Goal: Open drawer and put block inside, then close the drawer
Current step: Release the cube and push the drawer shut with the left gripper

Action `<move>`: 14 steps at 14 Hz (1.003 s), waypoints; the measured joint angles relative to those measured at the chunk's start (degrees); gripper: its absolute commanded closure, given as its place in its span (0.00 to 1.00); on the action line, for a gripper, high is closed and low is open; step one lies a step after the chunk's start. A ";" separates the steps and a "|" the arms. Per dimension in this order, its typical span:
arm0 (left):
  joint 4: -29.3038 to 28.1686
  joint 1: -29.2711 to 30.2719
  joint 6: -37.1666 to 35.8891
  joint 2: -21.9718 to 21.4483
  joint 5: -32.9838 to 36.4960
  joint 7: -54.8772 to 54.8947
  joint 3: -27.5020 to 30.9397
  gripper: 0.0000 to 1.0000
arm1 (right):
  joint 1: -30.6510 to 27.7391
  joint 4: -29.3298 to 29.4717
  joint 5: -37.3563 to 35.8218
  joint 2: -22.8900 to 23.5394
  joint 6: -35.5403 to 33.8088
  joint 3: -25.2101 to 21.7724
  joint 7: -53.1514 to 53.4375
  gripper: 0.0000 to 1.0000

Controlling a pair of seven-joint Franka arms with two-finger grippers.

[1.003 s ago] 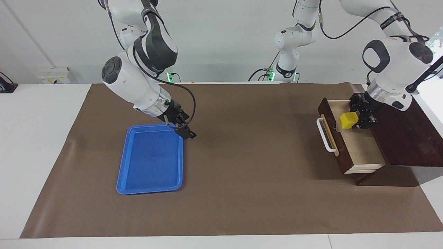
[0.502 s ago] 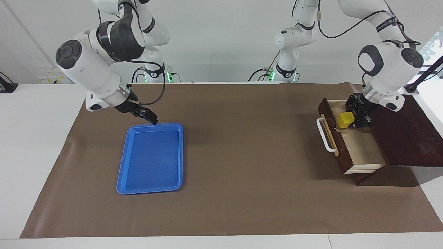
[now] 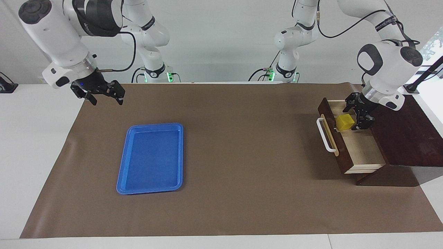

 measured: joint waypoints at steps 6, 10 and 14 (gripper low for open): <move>5.95 -14.40 -4.92 0.09 0.91 -12.82 -1.61 0.00 | -1.70 -2.17 -0.38 -3.53 -3.53 -0.02 -5.17 0.00; 3.06 -15.16 -1.97 1.07 1.73 -14.41 -0.65 0.00 | -1.77 -2.30 -0.50 -2.43 -4.04 -0.02 -5.17 0.00; 2.08 -12.71 -0.29 1.27 4.83 -12.88 -0.05 0.00 | -2.01 -0.48 -0.50 -2.22 -6.00 -0.04 -5.17 0.00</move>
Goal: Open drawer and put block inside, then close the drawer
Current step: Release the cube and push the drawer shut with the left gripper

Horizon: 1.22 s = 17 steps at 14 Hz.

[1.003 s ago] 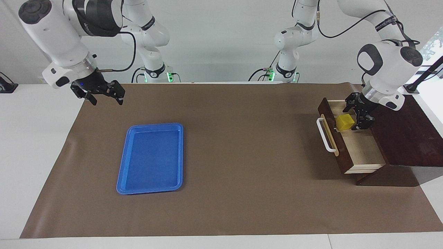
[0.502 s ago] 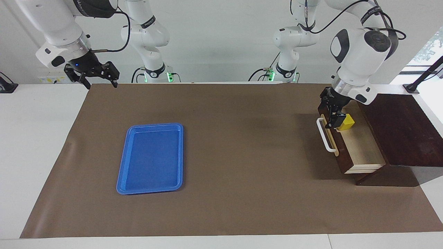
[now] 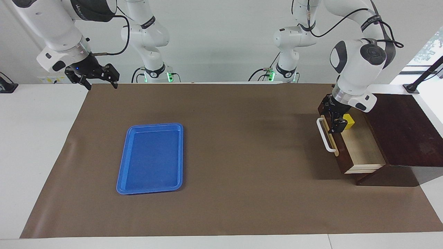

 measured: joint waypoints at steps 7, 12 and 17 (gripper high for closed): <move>-0.58 3.84 2.61 0.14 0.11 4.12 -0.11 0.00 | -0.05 0.59 -1.63 0.39 2.15 0.08 0.00 0.00; -0.59 9.06 4.39 0.31 0.17 11.33 0.06 0.00 | -0.04 0.47 -1.75 0.70 3.09 0.15 0.00 0.00; -0.59 12.28 5.03 0.45 0.18 14.86 0.16 0.00 | -0.04 -0.12 -1.75 1.36 4.89 0.16 0.00 0.00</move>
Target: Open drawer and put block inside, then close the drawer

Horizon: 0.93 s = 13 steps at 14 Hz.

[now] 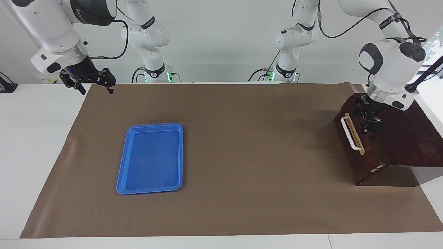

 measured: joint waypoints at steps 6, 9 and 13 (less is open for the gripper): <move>0.00 1.29 0.11 0.08 1.20 0.35 -0.11 0.00 | 0.00 -0.42 0.00 0.04 0.49 0.03 0.00 0.00; 0.27 1.30 -0.21 0.07 1.47 1.44 -0.48 0.00 | 0.00 -0.68 0.00 0.04 1.16 0.03 0.00 0.00; 2.85 -1.48 -6.17 -1.08 1.47 4.74 -1.56 0.00 | 0.00 -0.84 0.00 0.04 1.44 0.09 0.00 0.00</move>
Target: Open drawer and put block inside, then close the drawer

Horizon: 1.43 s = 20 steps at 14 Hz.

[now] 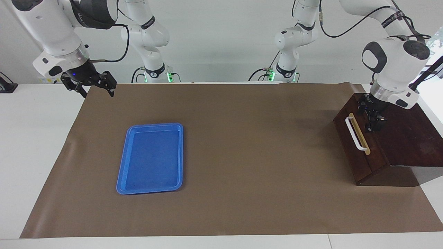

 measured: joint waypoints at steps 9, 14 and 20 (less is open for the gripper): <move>4.59 -6.89 -13.72 -1.66 -0.77 45.91 -0.44 0.00 | 0.00 -0.02 0.00 0.00 0.00 0.05 0.00 0.00; 9.25 -7.75 -21.64 0.56 -1.09 66.59 -0.70 0.00 | 0.01 -0.02 0.00 -0.01 0.00 0.11 0.00 0.00; 14.21 -9.09 -24.35 3.16 -1.09 70.89 -0.76 0.00 | 0.08 -0.02 0.12 -0.02 0.01 0.22 0.00 0.00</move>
